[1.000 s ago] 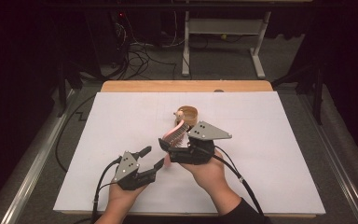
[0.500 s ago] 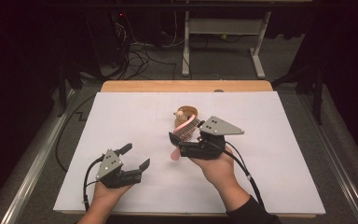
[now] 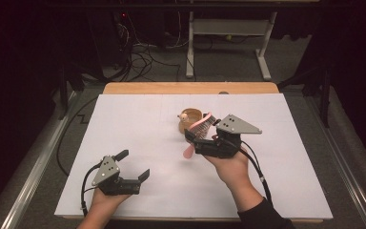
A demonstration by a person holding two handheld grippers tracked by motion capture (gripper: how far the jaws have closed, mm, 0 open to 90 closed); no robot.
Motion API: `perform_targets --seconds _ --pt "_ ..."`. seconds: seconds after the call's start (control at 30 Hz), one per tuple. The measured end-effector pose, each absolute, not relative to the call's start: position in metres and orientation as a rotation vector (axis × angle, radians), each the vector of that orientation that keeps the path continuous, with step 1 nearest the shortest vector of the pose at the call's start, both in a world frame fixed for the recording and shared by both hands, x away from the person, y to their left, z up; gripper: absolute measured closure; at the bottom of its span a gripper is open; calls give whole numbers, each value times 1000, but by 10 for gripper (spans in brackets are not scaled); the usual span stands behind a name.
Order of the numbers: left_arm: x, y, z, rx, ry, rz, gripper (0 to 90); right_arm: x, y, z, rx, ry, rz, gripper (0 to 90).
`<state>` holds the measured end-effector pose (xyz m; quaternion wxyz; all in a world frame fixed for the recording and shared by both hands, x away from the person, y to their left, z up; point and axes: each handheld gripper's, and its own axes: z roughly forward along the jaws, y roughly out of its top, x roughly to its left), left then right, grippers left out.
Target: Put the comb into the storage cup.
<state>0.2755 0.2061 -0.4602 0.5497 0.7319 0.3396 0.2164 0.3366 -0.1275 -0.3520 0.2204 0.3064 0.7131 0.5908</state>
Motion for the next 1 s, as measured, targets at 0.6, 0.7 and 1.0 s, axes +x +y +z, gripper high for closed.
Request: perform_targets --seconds 0.6,0.7,1.0 --pt "276 214 -467 1710 789 468 0 351 -155 -346 891 1914 1602 206" --pt "275 215 -467 1697 797 472 0 354 -160 -345 901 1900 1596 206" --pt "277 219 -469 1686 820 460 0 357 -177 -338 913 1862 1568 206"
